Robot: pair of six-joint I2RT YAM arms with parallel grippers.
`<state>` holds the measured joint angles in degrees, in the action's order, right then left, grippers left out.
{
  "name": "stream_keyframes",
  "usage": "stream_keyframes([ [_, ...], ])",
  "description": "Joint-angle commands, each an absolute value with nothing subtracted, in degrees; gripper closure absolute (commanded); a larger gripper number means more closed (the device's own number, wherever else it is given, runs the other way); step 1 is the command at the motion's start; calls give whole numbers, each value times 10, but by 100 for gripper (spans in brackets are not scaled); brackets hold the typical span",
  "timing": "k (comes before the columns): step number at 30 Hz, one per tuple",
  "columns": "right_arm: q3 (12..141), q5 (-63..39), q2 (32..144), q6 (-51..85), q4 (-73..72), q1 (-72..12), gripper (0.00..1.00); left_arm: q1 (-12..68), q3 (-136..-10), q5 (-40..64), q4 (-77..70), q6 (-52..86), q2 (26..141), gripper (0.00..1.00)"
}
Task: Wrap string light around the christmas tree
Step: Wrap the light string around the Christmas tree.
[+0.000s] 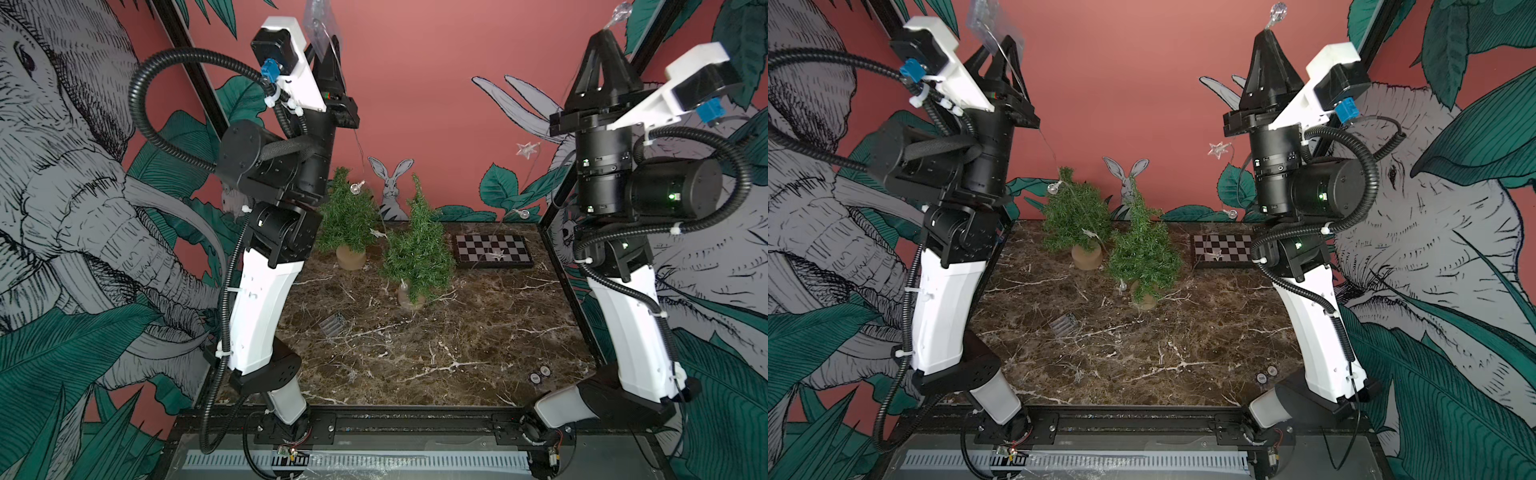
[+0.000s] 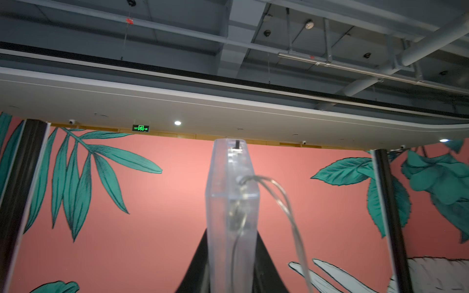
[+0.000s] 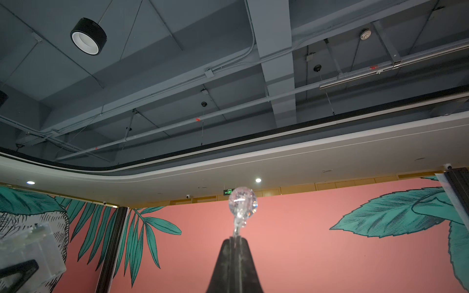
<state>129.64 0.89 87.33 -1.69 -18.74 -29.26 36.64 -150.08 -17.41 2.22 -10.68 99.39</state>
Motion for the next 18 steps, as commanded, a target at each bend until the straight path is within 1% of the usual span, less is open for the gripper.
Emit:
stream_keyframes([
  [1, 1352, 20, 898, -22, -188, -292, 100, 328, -1522, -168, -2, -25, 1003, 100],
  [4, 1375, 46, 933, -51, -172, -292, 100, 302, -1522, -144, 22, 7, 1025, 100],
  [10, 1369, 83, 980, -89, -170, -291, 100, 291, -1511, -80, 84, 3, 1052, 100],
  [15, 1403, 95, 1040, -91, -153, -283, 100, 285, -1478, -59, 116, -1, 1043, 100],
  [18, 1448, 95, 1088, -69, -128, -271, 100, 284, -1463, -58, 138, -10, 1030, 100],
])
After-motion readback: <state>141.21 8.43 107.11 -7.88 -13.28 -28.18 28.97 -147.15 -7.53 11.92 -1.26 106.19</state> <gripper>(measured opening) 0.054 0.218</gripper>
